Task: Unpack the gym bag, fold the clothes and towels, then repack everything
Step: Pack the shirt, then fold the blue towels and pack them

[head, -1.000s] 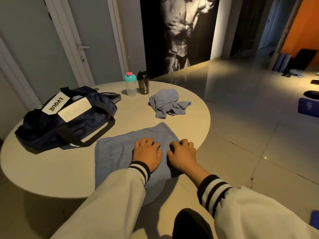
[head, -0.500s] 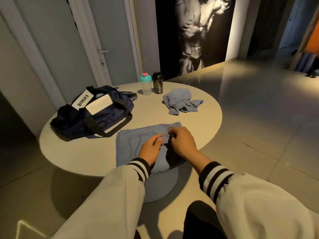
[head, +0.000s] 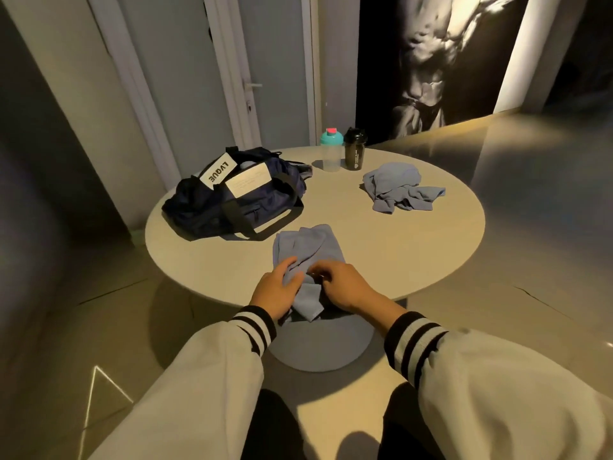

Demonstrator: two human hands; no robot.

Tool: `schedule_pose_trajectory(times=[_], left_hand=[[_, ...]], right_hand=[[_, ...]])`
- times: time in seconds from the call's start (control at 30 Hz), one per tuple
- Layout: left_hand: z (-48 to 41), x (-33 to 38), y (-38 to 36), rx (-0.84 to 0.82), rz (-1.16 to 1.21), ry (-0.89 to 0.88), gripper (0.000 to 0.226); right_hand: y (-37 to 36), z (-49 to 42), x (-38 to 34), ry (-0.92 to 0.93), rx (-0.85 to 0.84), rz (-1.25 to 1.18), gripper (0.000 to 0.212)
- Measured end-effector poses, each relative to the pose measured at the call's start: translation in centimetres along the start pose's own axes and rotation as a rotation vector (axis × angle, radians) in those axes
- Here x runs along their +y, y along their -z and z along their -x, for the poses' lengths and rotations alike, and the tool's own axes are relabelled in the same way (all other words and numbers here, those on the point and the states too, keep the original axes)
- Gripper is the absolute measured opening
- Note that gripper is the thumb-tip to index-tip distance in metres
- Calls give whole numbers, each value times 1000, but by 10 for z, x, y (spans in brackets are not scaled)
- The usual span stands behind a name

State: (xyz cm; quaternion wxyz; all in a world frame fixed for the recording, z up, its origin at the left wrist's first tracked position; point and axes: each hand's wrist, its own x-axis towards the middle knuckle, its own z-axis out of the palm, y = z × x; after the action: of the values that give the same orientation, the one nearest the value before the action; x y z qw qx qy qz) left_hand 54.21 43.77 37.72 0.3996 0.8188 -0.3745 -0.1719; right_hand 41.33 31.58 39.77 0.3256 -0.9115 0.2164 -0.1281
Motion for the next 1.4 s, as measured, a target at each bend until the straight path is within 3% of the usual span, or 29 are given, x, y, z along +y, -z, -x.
schedule_pose_trajectory(times=[0.17,0.47,0.6,0.73,0.83,1.07,1.23,1.4], left_hand=[[-19,12,-15,-42,-68,-107,50],[-61,32,-34,-62,121,-79,55],[-62,22,-35,36,287,-50,54],[-54,14,-38,127,180,-33,49],[-44,12,-41,134,25,-96,48],[-43,9,-41,92,152,-274,46],[-43,5,-33,285,288,-218,40],[-42,4,-33,269,258,-228,40]], right_hand=[[4,-8,18,-28,6,104,38],[22,-45,60,-186,-24,387,43],[8,-40,65,-55,296,310,31],[1,-20,64,36,478,136,20],[2,-9,65,11,466,148,20],[-3,2,57,153,376,276,20],[-5,-2,63,186,368,179,33],[-4,-3,66,203,320,175,38]])
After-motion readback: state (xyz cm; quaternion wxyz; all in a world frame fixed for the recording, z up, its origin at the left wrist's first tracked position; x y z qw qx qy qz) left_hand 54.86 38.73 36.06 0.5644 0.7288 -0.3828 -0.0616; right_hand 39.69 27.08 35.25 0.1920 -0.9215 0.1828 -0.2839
